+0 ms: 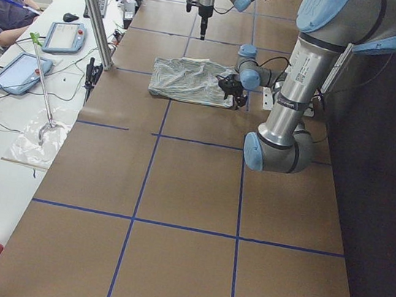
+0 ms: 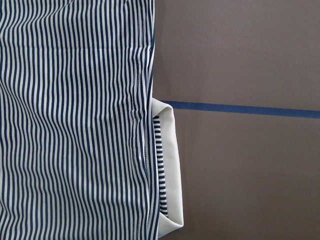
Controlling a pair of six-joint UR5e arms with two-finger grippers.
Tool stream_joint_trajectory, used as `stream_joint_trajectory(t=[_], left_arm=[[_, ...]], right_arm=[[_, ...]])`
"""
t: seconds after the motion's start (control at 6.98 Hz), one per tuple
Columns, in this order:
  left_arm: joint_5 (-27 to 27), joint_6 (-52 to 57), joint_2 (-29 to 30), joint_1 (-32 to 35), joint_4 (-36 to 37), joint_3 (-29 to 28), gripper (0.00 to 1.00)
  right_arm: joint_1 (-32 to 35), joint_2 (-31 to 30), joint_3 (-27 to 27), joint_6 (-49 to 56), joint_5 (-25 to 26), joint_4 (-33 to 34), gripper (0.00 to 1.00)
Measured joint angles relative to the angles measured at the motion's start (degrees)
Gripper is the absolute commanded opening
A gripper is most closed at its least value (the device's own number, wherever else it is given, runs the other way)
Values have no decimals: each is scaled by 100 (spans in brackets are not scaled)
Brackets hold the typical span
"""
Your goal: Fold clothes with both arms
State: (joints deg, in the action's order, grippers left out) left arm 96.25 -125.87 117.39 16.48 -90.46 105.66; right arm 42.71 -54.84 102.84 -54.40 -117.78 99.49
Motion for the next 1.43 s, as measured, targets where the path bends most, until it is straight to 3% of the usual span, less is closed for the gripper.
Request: stream_joint_trajectory(t=[0.14, 0.57, 0.72, 0.86, 1.43], left_arm=[[1, 1, 2, -2, 2, 0, 53], [-6, -5, -1, -4, -10, 4, 29], [-9, -4, -2, -8, -20, 5, 9], [-9, -6, 0, -11, -28, 12, 0], [-50, 753, -29, 5, -28, 222, 0]], right_arm=[[4, 0, 0, 9, 0, 0, 100], [38, 0, -1, 38, 0, 0, 100], [52, 0, 0, 49, -1, 0, 100], [68, 0, 2, 56, -5, 0, 100], [71, -27, 35, -168, -16, 5, 100]])
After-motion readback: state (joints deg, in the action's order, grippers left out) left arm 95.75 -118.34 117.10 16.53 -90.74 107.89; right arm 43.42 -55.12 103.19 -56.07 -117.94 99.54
